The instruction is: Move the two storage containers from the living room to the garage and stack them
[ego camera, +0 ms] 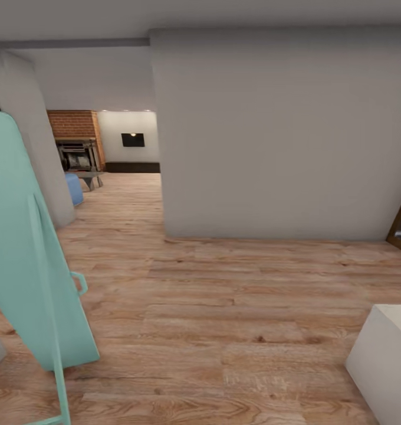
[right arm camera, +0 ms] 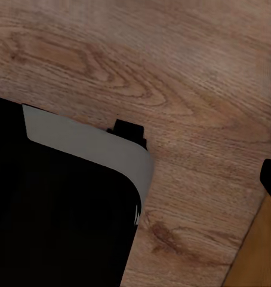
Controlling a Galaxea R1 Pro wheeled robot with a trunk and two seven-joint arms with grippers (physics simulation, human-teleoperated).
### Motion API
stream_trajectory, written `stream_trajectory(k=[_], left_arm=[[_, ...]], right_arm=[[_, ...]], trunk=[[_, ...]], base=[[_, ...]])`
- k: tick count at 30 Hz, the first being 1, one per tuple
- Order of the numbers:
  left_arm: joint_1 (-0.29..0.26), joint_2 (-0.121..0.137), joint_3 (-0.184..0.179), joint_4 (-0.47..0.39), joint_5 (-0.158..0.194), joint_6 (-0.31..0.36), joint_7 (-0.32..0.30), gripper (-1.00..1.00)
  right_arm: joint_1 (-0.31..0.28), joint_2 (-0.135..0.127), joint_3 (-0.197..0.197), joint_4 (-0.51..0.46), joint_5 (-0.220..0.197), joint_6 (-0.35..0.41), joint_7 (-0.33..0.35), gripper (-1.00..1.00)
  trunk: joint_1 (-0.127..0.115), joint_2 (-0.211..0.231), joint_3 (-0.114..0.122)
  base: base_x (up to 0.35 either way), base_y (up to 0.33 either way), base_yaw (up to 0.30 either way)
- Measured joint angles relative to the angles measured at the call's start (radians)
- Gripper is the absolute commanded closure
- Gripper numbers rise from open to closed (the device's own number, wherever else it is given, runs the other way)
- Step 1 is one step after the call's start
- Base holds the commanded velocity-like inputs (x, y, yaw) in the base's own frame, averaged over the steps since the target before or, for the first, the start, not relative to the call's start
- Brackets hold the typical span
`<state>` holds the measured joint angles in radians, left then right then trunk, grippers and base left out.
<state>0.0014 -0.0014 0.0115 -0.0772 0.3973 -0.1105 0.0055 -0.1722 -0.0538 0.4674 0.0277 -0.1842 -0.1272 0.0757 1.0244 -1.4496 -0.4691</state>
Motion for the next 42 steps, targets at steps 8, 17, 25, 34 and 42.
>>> stream_trajectory(k=[8, 17, 25, 34, 42], left_arm=[[0.000, 0.000, 0.000, 0.000, 0.000, 0.000, 0.000, -1.00], [0.000, 0.000, 0.000, 0.000, 0.000, 0.000, 0.000, -1.00], [0.000, -0.001, 0.000, 0.000, 0.000, 0.000, 0.000, -1.00], [0.000, -0.001, 0.000, 0.000, 0.000, 0.000, 0.000, -1.00], [0.000, -0.001, 0.000, 0.000, 0.000, 0.000, 0.000, -1.00]], right_arm=[[0.000, -0.002, -0.002, 0.000, 0.000, -0.001, 0.000, -1.00], [0.000, -0.002, -0.003, 0.000, 0.001, -0.002, -0.001, -1.00], [0.000, -0.001, -0.002, 0.000, 0.002, -0.002, -0.001, -1.00], [0.000, -0.001, -0.002, 0.000, 0.002, -0.002, -0.002, -1.00], [0.000, 0.000, 0.003, 0.000, 0.005, -0.002, -0.001, -1.00]], trunk=[[0.000, 0.000, 0.000], [0.000, 0.000, 0.000], [0.000, 0.000, 0.000], [0.000, 0.000, 0.000], [0.000, 0.000, 0.000]], base=[[0.320, 0.000, 0.131], [0.320, 0.000, 0.005], [0.320, 0.000, 0.000], [0.320, 0.000, 0.000], [0.320, 0.000, 0.000]])
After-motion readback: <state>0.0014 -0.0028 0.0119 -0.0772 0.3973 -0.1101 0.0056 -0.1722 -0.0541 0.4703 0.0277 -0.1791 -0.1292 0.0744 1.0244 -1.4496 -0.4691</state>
